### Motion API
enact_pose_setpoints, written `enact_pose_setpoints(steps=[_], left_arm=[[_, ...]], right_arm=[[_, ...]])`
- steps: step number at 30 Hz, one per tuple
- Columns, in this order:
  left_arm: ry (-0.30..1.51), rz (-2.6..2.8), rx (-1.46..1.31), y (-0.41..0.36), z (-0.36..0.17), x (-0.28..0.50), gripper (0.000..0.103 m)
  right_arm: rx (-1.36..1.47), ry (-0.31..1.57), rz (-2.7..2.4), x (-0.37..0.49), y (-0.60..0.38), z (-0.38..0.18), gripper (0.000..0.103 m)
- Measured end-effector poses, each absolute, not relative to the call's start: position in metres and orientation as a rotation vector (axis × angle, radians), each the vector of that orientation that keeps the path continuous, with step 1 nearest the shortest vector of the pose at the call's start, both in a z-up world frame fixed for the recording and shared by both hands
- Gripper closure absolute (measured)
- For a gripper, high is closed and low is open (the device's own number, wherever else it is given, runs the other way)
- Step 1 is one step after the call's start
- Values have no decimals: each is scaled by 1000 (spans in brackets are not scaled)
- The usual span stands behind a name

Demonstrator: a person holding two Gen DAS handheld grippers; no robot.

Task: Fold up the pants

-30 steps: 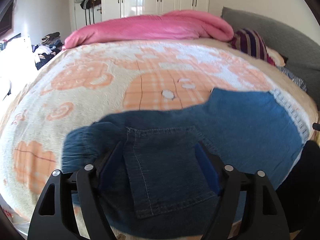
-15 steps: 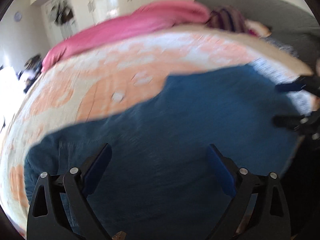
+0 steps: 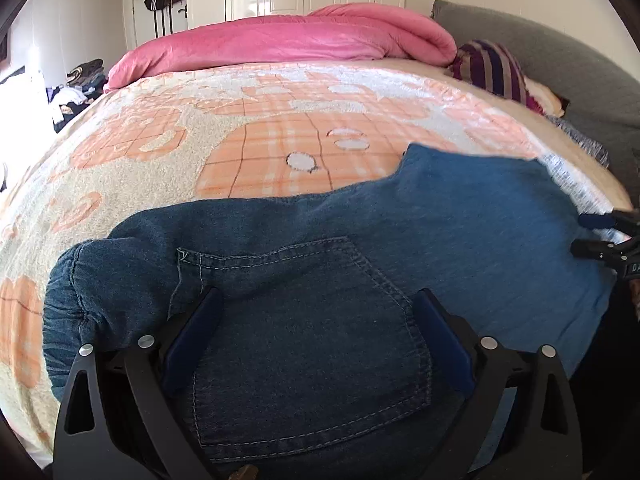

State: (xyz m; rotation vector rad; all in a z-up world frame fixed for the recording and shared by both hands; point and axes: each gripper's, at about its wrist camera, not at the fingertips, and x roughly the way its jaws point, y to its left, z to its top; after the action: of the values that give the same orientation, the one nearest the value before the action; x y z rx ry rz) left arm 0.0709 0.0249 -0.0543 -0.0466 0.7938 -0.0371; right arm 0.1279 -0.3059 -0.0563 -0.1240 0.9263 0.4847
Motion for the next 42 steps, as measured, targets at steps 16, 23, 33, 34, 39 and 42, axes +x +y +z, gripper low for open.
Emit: enact_pose_setpoints(steps=[16, 23, 33, 34, 39, 42], left_arm=[[729, -161, -98, -4, -3, 43, 5], [734, -215, -47, -33, 5, 41, 4], [755, -306, 33, -78, 13, 58, 4], [760, -327, 39, -84, 15, 62, 4], [778, -382, 106, -116, 18, 84, 4], [794, -415, 147, -136, 18, 101, 4]], right_arm=[[172, 825, 335, 75, -425, -23, 10], [195, 835, 329, 72, -431, -30, 10], [200, 854, 378, 70, -417, -39, 10], [201, 860, 383, 71, -416, -41, 10], [211, 867, 398, 71, -413, -47, 10], [228, 873, 403, 73, -415, -50, 10]])
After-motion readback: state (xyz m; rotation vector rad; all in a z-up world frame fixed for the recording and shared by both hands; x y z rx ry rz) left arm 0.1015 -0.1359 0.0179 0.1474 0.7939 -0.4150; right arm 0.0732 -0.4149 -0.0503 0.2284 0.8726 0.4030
